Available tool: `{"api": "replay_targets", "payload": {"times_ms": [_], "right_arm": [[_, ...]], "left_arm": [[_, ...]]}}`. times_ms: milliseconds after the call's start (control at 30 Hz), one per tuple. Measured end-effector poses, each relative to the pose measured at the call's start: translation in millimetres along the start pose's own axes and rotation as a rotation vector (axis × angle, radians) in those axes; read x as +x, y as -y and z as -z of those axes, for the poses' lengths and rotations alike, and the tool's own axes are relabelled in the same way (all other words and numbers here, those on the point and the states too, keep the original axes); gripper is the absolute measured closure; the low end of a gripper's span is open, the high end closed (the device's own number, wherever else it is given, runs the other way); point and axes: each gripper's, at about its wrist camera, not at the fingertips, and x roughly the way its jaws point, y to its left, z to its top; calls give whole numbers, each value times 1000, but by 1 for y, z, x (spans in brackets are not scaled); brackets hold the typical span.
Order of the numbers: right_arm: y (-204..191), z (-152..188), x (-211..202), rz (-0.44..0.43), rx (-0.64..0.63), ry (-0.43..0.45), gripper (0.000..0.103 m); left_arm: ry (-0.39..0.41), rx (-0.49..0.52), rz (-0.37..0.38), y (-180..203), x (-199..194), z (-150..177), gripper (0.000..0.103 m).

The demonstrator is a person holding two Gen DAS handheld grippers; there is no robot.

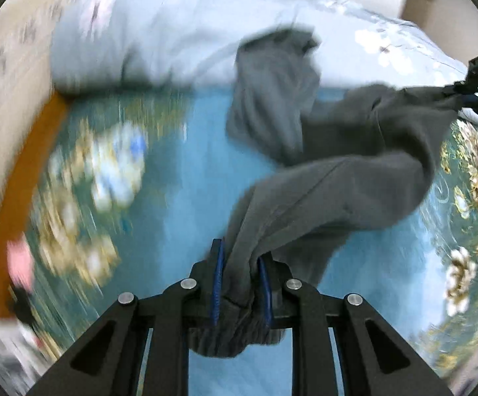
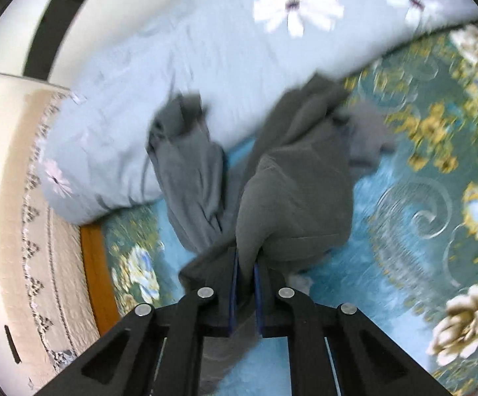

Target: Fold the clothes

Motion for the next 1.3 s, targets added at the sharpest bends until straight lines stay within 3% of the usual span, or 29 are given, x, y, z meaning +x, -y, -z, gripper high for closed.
{"api": "replay_targets", "payload": {"times_ms": [100, 167, 367, 500, 667, 800, 933, 1167, 1300], "right_arm": [[18, 15, -27, -5, 9, 49, 94], [42, 42, -29, 14, 49, 37, 94], [118, 118, 16, 127, 151, -143, 94], [144, 143, 40, 142, 192, -225, 94], [148, 133, 35, 139, 186, -233, 88], [152, 116, 7, 114, 182, -175, 56], [163, 100, -11, 106, 217, -143, 54], [167, 86, -20, 107, 211, -150, 52], [162, 84, -10, 103, 189, -168, 52]], "left_arm": [[97, 107, -75, 11, -13, -22, 83], [95, 128, -92, 14, -9, -19, 83], [-100, 151, -147, 21, 44, 37, 84], [-238, 69, -155, 13, 68, 72, 84], [-285, -53, -107, 3, 55, 91, 78], [-296, -188, -85, -6, 34, 95, 68], [-318, -311, -74, -18, 14, 98, 64], [-329, -331, -130, -30, -8, 102, 64], [-365, -374, -120, -32, -10, 103, 63]]}}
